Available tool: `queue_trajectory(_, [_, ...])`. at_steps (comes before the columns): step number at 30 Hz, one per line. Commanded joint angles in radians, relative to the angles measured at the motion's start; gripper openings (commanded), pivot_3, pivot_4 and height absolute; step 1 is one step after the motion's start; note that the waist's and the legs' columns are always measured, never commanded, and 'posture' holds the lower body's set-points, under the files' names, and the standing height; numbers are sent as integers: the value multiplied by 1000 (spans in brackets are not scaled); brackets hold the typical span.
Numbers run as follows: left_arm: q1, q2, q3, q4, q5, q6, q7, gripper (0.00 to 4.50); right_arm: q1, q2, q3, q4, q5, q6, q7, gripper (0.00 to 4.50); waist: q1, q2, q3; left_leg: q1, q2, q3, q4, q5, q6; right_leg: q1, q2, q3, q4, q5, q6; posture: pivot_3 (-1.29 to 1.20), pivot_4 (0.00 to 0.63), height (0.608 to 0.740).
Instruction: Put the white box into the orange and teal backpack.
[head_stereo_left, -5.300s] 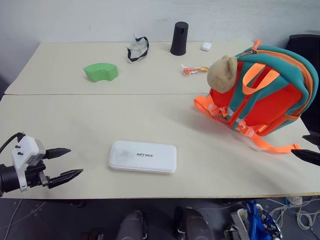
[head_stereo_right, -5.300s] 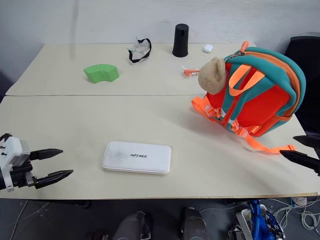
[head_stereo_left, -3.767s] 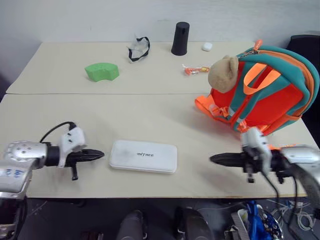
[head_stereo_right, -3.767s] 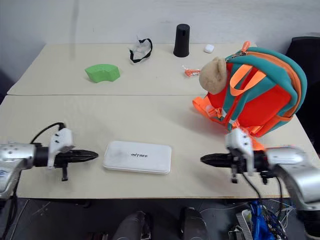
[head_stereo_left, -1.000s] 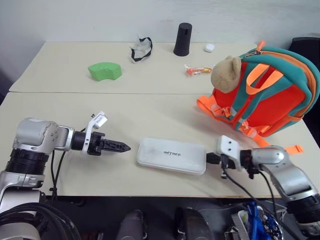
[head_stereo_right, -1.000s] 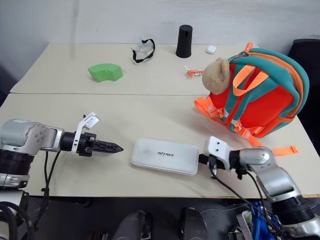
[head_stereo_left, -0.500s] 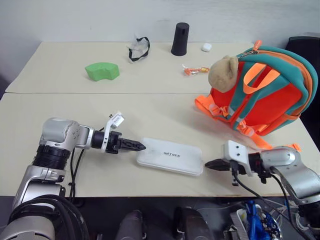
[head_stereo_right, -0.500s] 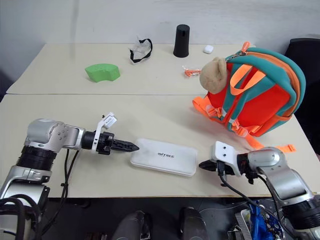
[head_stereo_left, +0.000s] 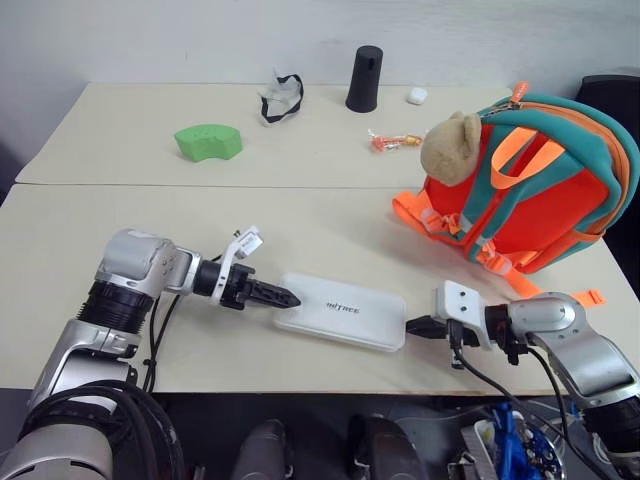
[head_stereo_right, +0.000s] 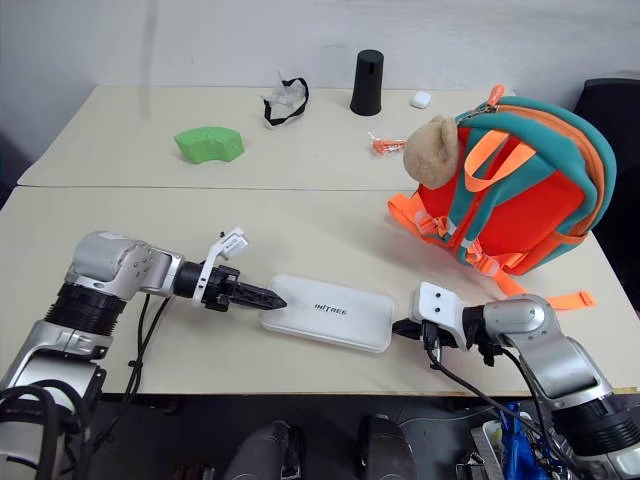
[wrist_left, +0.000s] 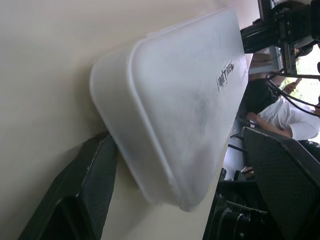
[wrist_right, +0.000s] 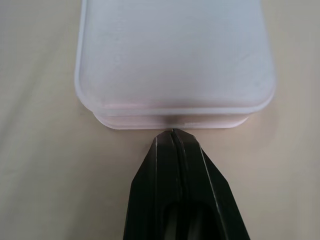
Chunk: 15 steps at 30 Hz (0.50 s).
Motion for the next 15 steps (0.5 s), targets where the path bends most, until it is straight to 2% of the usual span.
queue_trajectory(1, [-30, -57, -11, 16, -6, 17, 5, 4069, -10, 18, 2, -22, 4, 1, -12, 0, 1, 0, 0, 0, 0, 0, 0, 0, 0, 0, 0, 0, 0, 0, 0, 0, 150, 740])
queue_trajectory(7, [-84, -101, 0, 86, 10, 7, 7, 4069, 14, 18, 5, -28, -8, -11, -24, 0, -2, 0, 0, 0, 0, 0, 0, 0, 0, 0, 0, 0, 0, 0, 0, 0, 150, 740])
queue_trajectory(15, [-124, -51, -74, 104, 27, -29, -75, 4069, 32, 21, 10, -25, -21, -26, -38, 0, -3, 0, 0, 0, 0, 0, 0, 0, 0, 0, 1, 0, 0, 0, 0, 0, 150, 740])
